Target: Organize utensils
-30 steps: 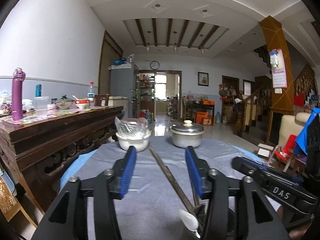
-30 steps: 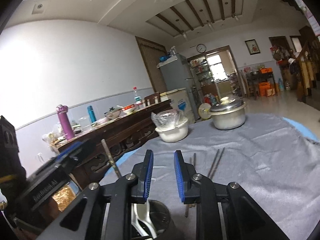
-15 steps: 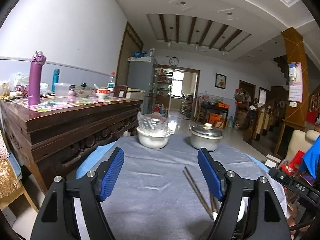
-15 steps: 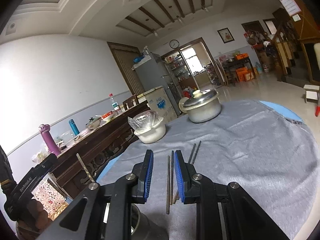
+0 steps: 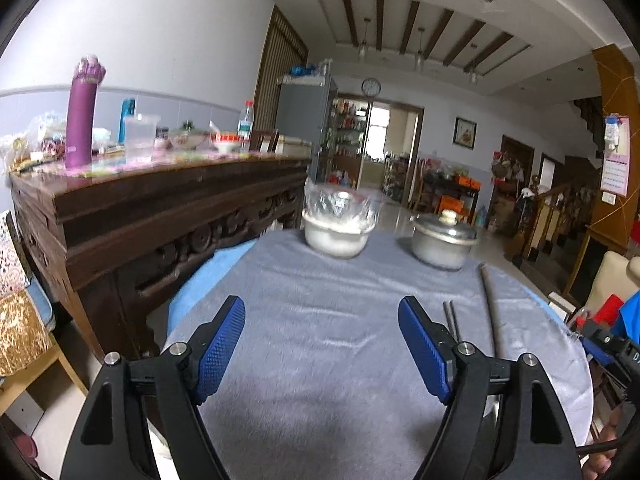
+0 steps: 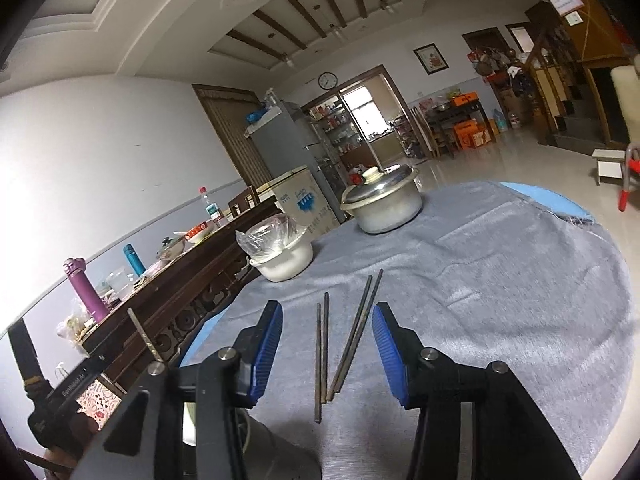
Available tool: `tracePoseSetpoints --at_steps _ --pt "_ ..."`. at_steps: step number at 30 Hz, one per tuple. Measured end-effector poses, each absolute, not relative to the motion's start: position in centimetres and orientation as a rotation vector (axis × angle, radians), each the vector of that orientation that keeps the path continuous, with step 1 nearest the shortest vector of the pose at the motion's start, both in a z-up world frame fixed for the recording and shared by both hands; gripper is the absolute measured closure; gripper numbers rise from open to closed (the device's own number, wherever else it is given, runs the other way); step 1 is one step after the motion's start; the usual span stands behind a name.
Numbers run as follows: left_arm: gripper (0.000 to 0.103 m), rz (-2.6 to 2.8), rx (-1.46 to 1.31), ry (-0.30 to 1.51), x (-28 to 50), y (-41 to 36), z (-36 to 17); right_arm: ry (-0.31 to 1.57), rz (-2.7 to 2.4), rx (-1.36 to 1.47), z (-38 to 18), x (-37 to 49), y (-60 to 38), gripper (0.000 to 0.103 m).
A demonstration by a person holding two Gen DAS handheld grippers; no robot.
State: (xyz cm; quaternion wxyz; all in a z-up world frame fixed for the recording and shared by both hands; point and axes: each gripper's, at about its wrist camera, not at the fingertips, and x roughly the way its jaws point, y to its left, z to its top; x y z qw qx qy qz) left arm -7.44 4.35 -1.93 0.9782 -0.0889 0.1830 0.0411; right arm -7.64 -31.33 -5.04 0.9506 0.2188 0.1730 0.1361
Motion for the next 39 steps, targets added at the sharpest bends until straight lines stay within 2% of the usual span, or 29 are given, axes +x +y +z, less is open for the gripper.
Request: tracePoseSetpoints --at_steps 12,24,27,32,34,35,39 --pt "0.023 0.056 -0.234 0.592 -2.2 5.4 -6.8 0.469 0.235 0.468 -7.9 -4.7 -31.6 0.053" --pt "0.023 0.027 -0.153 0.676 3.7 4.3 -7.9 0.558 0.215 0.462 -9.2 -1.0 -31.3 0.053" --pt "0.023 -0.011 -0.113 0.705 6.0 3.6 -8.1 0.634 0.207 0.428 -9.0 1.9 -30.7 0.053" --pt "0.023 -0.09 -0.062 0.763 9.7 1.6 -8.4 0.77 0.209 0.39 -8.6 8.6 -29.8 0.067" --pt "0.023 -0.115 -0.048 0.787 11.2 0.8 -8.5 0.83 0.212 0.387 -8.6 11.9 -29.6 0.07" --pt "0.023 -0.124 -0.049 0.799 11.8 0.5 -8.5 0.86 0.204 0.392 -8.6 13.4 -29.5 0.075" --pt "0.024 -0.167 -0.096 0.884 14.8 0.0 -8.8 0.952 0.18 0.407 -8.9 19.0 -29.0 0.079"
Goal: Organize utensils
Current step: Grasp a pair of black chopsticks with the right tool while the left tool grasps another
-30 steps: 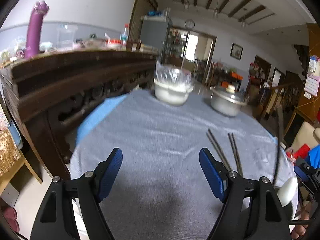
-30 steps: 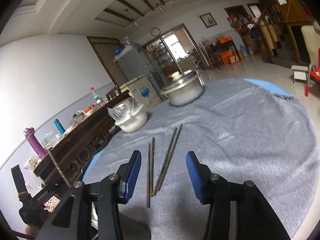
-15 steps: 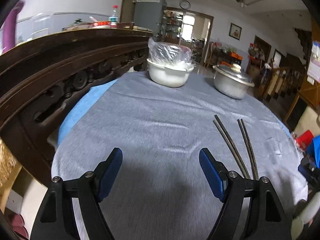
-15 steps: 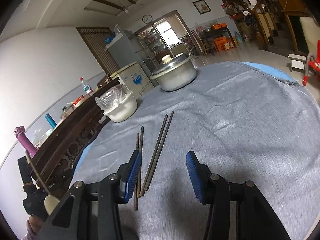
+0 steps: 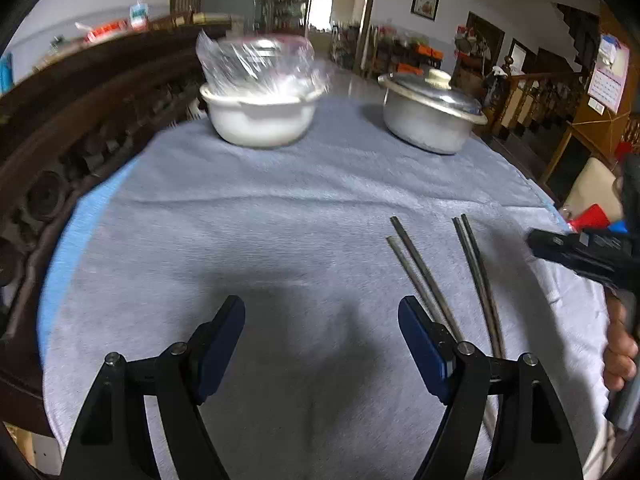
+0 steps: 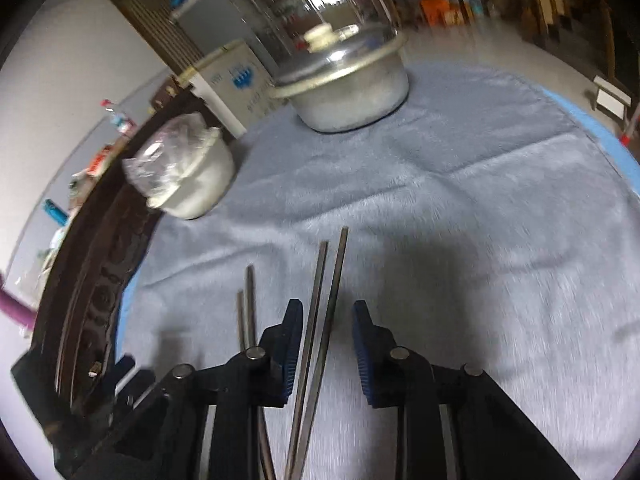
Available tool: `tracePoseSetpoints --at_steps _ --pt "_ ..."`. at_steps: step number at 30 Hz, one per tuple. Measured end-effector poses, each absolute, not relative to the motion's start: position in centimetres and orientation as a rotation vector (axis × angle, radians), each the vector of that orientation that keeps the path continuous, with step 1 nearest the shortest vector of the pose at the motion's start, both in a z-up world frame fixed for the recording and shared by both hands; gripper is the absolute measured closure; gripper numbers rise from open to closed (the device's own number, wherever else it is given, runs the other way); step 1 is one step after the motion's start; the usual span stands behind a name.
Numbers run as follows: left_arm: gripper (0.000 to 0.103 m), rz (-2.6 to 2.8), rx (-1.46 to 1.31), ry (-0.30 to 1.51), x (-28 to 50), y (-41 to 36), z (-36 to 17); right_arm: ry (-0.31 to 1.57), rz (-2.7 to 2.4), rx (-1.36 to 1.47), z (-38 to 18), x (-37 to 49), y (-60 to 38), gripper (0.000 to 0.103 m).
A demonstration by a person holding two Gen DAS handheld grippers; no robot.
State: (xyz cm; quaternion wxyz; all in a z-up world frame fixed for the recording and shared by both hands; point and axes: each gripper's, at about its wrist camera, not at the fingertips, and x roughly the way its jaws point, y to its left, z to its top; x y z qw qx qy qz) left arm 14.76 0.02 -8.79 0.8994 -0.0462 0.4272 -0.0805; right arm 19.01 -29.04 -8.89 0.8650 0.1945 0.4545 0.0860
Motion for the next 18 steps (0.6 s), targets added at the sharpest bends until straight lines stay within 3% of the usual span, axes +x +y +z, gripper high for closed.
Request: tracePoseSetpoints --at_steps 12,16,18 --pt "0.024 -0.238 -0.277 1.078 22.1 0.0 -8.7 1.112 0.031 0.353 -11.8 28.2 -26.8 0.083" --pt "0.041 -0.267 -0.307 1.142 24.5 -0.8 -9.1 1.153 -0.005 0.332 -12.9 29.0 -26.4 0.09" --pt "0.045 -0.277 -0.329 1.169 25.7 -1.4 -9.4 1.15 -0.023 0.316 -12.8 29.0 -26.3 0.092"
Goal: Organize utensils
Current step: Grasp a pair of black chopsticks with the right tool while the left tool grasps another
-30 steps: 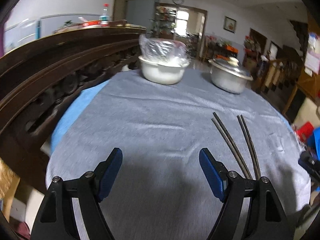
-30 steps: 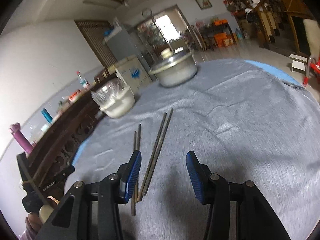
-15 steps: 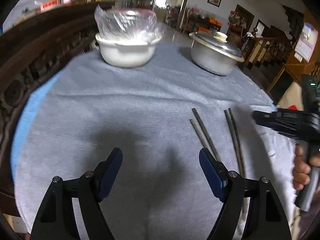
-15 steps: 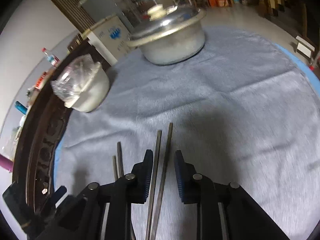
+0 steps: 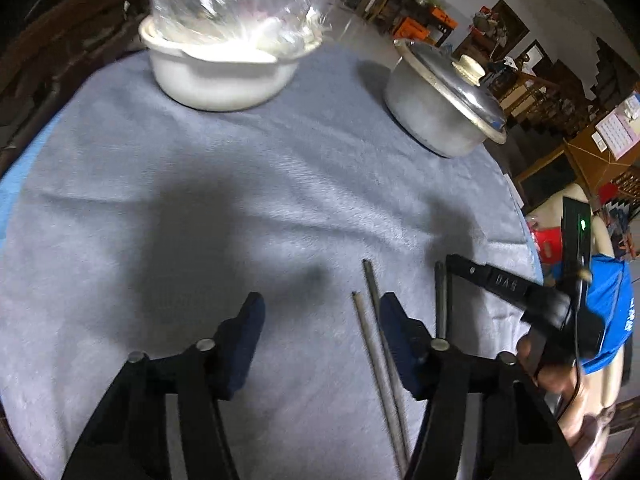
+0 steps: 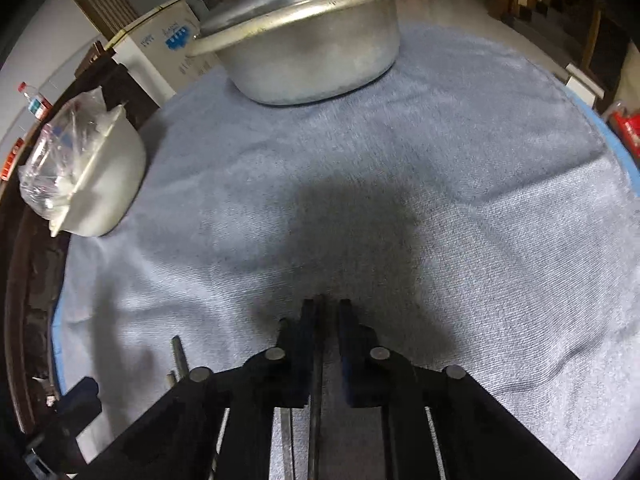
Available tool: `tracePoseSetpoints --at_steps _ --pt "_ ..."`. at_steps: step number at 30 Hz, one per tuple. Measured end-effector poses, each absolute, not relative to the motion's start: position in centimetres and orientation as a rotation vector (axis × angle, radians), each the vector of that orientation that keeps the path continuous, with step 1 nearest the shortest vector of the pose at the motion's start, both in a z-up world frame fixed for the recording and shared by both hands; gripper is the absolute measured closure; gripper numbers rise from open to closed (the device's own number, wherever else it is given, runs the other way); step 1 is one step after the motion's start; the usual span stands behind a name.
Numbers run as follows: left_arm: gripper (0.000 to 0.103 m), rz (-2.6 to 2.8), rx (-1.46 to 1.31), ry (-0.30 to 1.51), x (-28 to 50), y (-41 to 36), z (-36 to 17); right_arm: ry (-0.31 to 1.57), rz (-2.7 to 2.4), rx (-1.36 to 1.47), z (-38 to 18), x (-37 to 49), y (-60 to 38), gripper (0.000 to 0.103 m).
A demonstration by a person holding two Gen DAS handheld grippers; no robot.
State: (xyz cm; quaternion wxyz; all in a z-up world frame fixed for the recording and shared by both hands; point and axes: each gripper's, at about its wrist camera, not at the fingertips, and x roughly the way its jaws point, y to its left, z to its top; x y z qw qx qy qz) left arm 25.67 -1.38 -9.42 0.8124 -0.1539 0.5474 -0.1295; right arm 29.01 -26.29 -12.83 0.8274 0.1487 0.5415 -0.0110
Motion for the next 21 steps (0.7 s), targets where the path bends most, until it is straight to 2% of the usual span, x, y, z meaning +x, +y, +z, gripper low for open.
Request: tracePoseSetpoints --at_steps 4,12,14,15,21 --pt "0.048 -0.291 -0.34 1.207 27.4 -3.3 -10.1 1.152 -0.017 0.254 -12.7 28.8 -25.8 0.098" --pt "0.049 -0.276 -0.268 1.301 29.4 -7.6 -11.6 1.14 -0.006 0.291 -12.5 27.3 -28.7 0.098" --pt "0.054 -0.269 -0.236 1.324 29.8 -8.4 -12.1 1.138 -0.008 0.3 -12.4 27.0 -29.8 0.098" --pt "0.061 -0.275 -0.231 1.338 29.9 -8.8 -12.5 1.139 -0.01 0.306 -12.4 26.9 -30.2 0.098" --pt "0.068 -0.26 -0.148 1.318 30.5 -10.6 -12.3 1.176 -0.019 0.287 -12.2 26.4 -30.8 0.098"
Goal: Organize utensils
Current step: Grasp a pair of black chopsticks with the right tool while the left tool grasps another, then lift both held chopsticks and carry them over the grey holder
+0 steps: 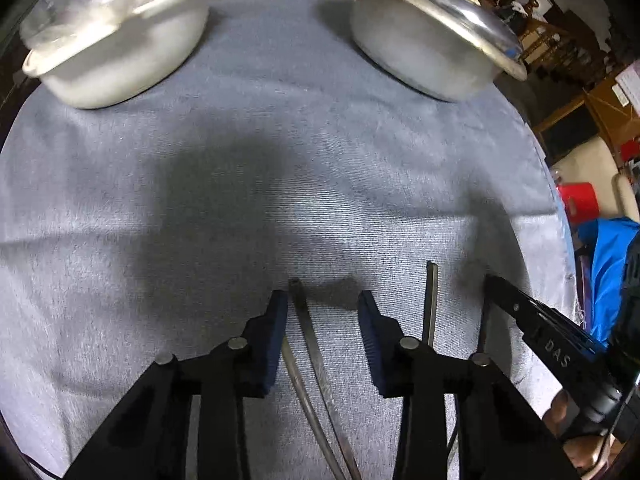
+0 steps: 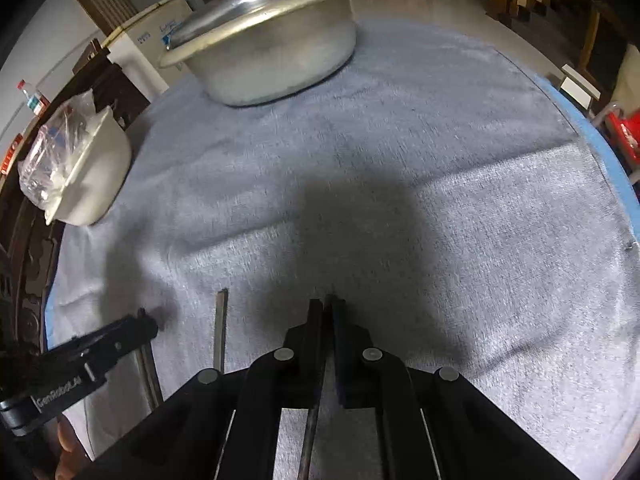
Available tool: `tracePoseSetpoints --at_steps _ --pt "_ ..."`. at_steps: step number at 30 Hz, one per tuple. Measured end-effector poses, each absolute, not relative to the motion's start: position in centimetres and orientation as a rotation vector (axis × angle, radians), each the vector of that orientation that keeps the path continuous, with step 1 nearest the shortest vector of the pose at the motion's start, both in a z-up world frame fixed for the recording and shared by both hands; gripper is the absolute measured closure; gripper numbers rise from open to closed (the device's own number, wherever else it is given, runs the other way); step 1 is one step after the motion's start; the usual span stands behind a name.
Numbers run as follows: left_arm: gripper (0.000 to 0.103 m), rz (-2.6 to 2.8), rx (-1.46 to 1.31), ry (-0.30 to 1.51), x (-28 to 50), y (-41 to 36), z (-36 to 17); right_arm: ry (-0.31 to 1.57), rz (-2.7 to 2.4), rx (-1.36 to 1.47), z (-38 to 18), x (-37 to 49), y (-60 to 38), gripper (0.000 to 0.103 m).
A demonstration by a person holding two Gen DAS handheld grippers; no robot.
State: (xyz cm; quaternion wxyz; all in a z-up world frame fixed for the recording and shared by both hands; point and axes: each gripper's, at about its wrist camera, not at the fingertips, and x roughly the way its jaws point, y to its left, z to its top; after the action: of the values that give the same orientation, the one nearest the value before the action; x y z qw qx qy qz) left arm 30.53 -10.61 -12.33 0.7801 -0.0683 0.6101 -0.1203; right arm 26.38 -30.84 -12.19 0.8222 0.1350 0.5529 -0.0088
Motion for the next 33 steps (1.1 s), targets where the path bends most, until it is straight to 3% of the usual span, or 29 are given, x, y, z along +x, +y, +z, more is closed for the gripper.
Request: tracePoseSetpoints --at_steps 9,11,14,21,33 --pt "0.072 -0.265 -0.09 1.313 31.1 -11.4 -12.0 1.183 -0.015 0.215 -12.2 26.7 -29.7 0.095" --pt "0.078 -0.258 -0.068 1.302 30.9 -11.6 -11.9 1.175 -0.019 0.189 -12.2 26.6 -29.3 0.095" --pt "0.095 -0.249 -0.042 1.279 30.4 -11.7 -12.0 1.162 -0.024 0.159 -12.2 26.4 -28.8 0.096" --pt "0.097 -0.278 -0.107 1.228 28.8 -10.0 -11.7 1.068 0.048 0.28 -11.4 24.2 -30.2 0.097" --pt "0.098 -0.334 -0.216 0.967 21.8 -4.6 -2.2 0.753 0.149 0.306 -2.9 15.4 -30.6 0.097"
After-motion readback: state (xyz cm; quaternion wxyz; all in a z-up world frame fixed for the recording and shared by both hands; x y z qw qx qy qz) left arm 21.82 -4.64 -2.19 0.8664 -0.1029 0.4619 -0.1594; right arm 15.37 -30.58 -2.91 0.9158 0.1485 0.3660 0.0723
